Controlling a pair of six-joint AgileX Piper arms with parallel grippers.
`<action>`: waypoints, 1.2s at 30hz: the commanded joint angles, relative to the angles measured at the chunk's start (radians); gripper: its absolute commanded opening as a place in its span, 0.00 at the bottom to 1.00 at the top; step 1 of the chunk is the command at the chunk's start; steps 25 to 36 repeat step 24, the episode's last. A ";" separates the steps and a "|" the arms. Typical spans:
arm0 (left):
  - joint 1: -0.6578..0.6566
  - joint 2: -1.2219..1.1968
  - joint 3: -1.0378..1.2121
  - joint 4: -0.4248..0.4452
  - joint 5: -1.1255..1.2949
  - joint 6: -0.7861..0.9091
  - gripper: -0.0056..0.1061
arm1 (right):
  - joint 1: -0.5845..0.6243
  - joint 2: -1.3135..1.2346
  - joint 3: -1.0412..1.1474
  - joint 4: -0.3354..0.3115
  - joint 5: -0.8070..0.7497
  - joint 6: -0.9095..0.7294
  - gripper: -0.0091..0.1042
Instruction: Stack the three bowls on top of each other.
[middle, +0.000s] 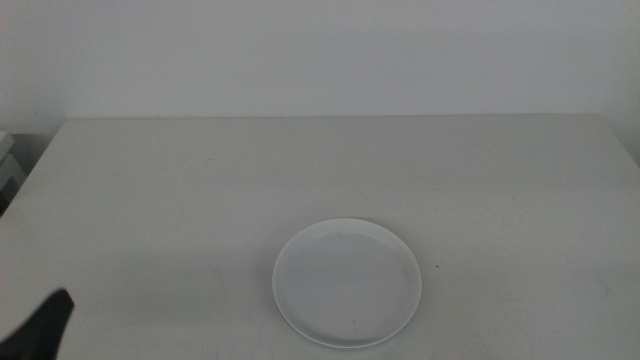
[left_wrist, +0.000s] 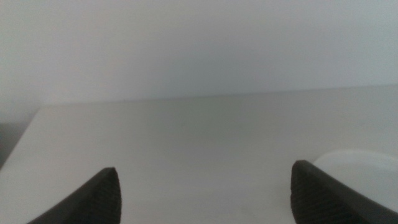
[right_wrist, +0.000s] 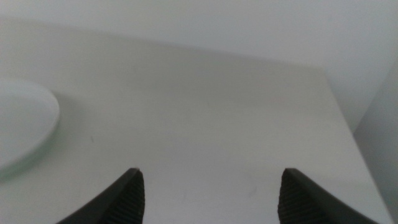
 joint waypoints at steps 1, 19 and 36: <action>0.001 -0.033 0.024 -0.001 -0.075 -0.016 0.99 | -0.003 -0.035 0.027 -0.019 -0.083 -0.012 0.56; 0.121 -0.142 0.141 -0.001 0.119 -0.016 0.99 | -0.004 -0.072 0.113 -0.038 -0.088 -0.012 0.56; 0.121 -0.142 0.141 -0.001 0.119 -0.016 0.99 | -0.004 -0.072 0.113 -0.038 -0.088 -0.012 0.56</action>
